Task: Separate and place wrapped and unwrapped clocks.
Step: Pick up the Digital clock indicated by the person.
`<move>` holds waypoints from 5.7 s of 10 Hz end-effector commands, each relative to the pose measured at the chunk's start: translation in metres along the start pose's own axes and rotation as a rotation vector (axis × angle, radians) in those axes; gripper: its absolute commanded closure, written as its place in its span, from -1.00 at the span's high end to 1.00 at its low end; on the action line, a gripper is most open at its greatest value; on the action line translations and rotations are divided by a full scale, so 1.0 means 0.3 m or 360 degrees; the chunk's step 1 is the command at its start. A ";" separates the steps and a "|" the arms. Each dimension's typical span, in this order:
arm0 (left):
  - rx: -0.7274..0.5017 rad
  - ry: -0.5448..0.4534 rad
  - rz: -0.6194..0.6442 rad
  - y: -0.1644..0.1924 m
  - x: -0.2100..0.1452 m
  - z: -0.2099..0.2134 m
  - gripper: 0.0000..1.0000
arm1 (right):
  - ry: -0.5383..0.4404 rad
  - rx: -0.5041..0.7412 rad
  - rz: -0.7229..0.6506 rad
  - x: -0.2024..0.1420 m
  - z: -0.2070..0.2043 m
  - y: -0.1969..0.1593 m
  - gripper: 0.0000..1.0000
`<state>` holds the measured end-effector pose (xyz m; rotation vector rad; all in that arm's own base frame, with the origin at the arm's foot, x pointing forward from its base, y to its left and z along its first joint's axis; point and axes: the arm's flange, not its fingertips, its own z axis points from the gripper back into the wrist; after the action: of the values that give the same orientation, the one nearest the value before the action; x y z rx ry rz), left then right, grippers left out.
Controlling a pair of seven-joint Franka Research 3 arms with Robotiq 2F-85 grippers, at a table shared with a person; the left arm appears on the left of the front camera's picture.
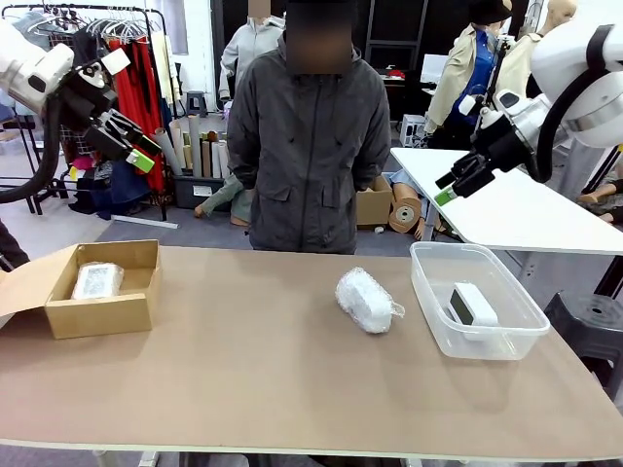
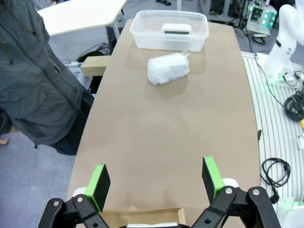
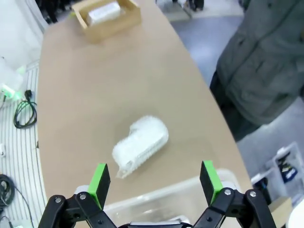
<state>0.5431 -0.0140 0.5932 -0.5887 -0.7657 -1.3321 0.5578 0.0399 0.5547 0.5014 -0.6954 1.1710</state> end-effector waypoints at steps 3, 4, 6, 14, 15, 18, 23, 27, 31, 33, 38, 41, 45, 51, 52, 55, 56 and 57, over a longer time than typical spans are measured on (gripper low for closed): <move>-0.0006 -0.0003 -0.0017 -0.007 -0.002 0.002 1.00 | -0.0189 0.0129 0.0087 -0.012 0.017 -0.060 1.00; -0.0006 -0.0003 -0.0017 -0.007 -0.002 0.002 1.00 | -0.0204 0.0149 0.0122 -0.017 0.027 -0.069 1.00; -0.0006 -0.0003 -0.0017 -0.007 -0.002 0.002 1.00 | -0.0222 0.0177 0.0176 -0.025 0.040 -0.067 1.00; -0.0006 -0.0003 -0.0017 -0.007 -0.002 0.002 1.00 | -0.0159 0.0160 0.0125 -0.028 0.025 -0.051 1.00; -0.0006 -0.0003 -0.0017 -0.007 -0.002 0.002 1.00 | -0.0159 0.0160 0.0125 -0.028 0.025 -0.051 1.00; -0.0006 -0.0003 -0.0017 -0.007 -0.002 0.002 1.00 | -0.0159 0.0160 0.0125 -0.028 0.025 -0.051 1.00; -0.0006 -0.0003 -0.0017 -0.007 -0.002 0.002 1.00 | -0.0159 0.0160 0.0125 -0.028 0.025 -0.051 1.00; -0.0006 -0.0003 -0.0017 -0.007 -0.002 0.002 1.00 | -0.0159 0.0160 0.0125 -0.028 0.025 -0.051 1.00; -0.0006 -0.0003 -0.0017 -0.007 -0.002 0.002 1.00 | -0.0159 0.0160 0.0125 -0.028 0.025 -0.051 1.00; -0.0006 -0.0003 -0.0017 -0.007 -0.002 0.002 1.00 | -0.0159 0.0160 0.0125 -0.028 0.025 -0.051 1.00; -0.0006 -0.0003 -0.0017 -0.007 -0.002 0.002 1.00 | -0.0159 0.0160 0.0125 -0.028 0.025 -0.051 1.00; -0.0006 -0.0003 -0.0017 -0.007 -0.002 0.002 1.00 | -0.0159 0.0160 0.0125 -0.028 0.025 -0.051 1.00; -0.0006 -0.0003 -0.0017 -0.007 -0.002 0.002 1.00 | -0.0159 0.0160 0.0125 -0.028 0.025 -0.051 1.00; -0.0006 -0.0003 -0.0017 -0.007 -0.002 0.002 1.00 | -0.0159 0.0160 0.0125 -0.028 0.025 -0.051 1.00; 0.0000 0.0000 0.0000 0.000 0.000 0.000 1.00 | -0.0159 0.0160 0.0125 -0.028 0.025 -0.051 1.00; 0.0018 0.0149 -0.0030 -0.036 0.015 -0.038 1.00 | -0.0159 0.0160 0.0125 -0.028 0.025 -0.051 1.00; -0.0031 0.0185 -0.0114 -0.051 0.034 -0.064 1.00 | -0.0159 0.0160 0.0125 -0.028 0.025 -0.051 1.00; -0.0070 0.0235 -0.0189 -0.068 0.064 -0.108 1.00 | -0.0159 0.0160 0.0125 -0.028 0.025 -0.051 1.00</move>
<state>0.5378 -0.0406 0.5902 -0.5199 -0.6776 -1.4348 0.5692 0.0244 0.5530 0.6244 -0.7492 1.2598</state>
